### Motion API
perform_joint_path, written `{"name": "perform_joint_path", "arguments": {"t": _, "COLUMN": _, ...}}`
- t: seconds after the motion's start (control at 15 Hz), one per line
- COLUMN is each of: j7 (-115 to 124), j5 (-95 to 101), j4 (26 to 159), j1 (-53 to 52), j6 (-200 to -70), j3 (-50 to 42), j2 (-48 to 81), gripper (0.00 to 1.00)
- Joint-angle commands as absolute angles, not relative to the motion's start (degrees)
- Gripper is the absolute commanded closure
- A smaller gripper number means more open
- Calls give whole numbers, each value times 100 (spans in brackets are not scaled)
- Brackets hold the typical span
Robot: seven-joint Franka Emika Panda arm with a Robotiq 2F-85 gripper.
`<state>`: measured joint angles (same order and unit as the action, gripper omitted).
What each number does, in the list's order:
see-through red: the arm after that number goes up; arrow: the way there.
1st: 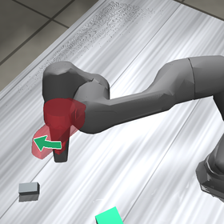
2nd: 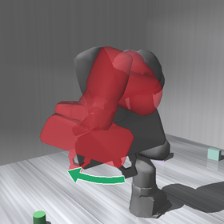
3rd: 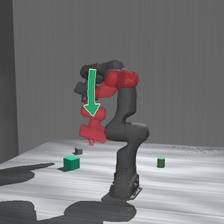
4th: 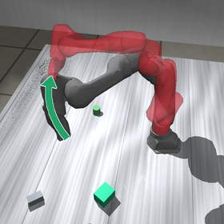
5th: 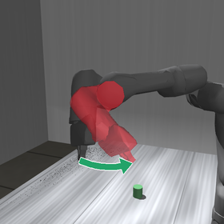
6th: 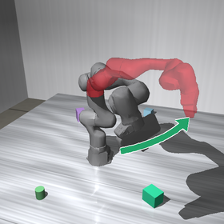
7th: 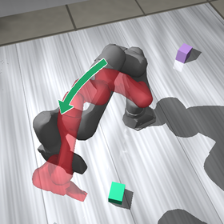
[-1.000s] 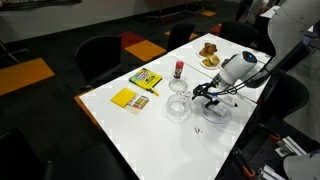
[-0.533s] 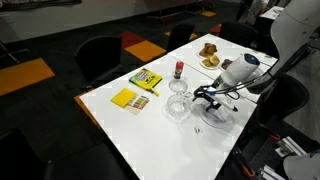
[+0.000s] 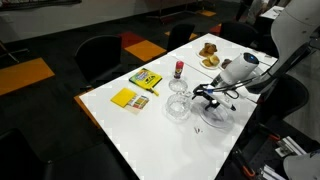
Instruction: Place the container with the red lid upright.
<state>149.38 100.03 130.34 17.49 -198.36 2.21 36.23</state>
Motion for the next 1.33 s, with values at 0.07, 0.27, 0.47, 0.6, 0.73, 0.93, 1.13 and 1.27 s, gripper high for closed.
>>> {"name": "perform_joint_path", "arguments": {"t": 0.07, "j7": 14925, "j5": 8999, "j4": 13131, "j1": 1831, "j6": -19730, "j3": 221, "j2": 3199, "gripper": 0}}
{"name": "perform_joint_path", "arguments": {"t": 0.27, "j7": 14924, "j5": 8359, "j4": 13180, "j1": 1822, "j6": -19589, "j3": 245, "j2": 2904, "gripper": 0}}
{"name": "perform_joint_path", "arguments": {"t": 0.47, "j7": 14925, "j5": 7341, "j4": 13280, "j1": 1892, "j6": -19389, "j3": 358, "j2": 2682, "gripper": 0}}
{"name": "perform_joint_path", "arguments": {"t": 0.6, "j7": 14922, "j5": 6650, "j4": 13314, "j1": 1951, "j6": -19182, "j3": 484, "j2": 2592, "gripper": 0}}
{"name": "perform_joint_path", "arguments": {"t": 0.73, "j7": 14919, "j5": 5935, "j4": 13345, "j1": 2013, "j6": -18925, "j3": 652, "j2": 2502, "gripper": 0}}
{"name": "perform_joint_path", "arguments": {"t": 0.93, "j7": 14911, "j5": 4829, "j4": 13328, "j1": 2261, "j6": -18522, "j3": 1090, "j2": 2383, "gripper": 0}}
{"name": "perform_joint_path", "arguments": {"t": 1.13, "j7": 14908, "j5": 3703, "j4": 13258, "j1": 2550, "j6": -18152, "j3": 1586, "j2": 2246, "gripper": 0}}
{"name": "perform_joint_path", "arguments": {"t": 1.27, "j7": 14905, "j5": 3133, "j4": 13191, "j1": 2737, "j6": -17964, "j3": 1877, "j2": 2166, "gripper": 0}}
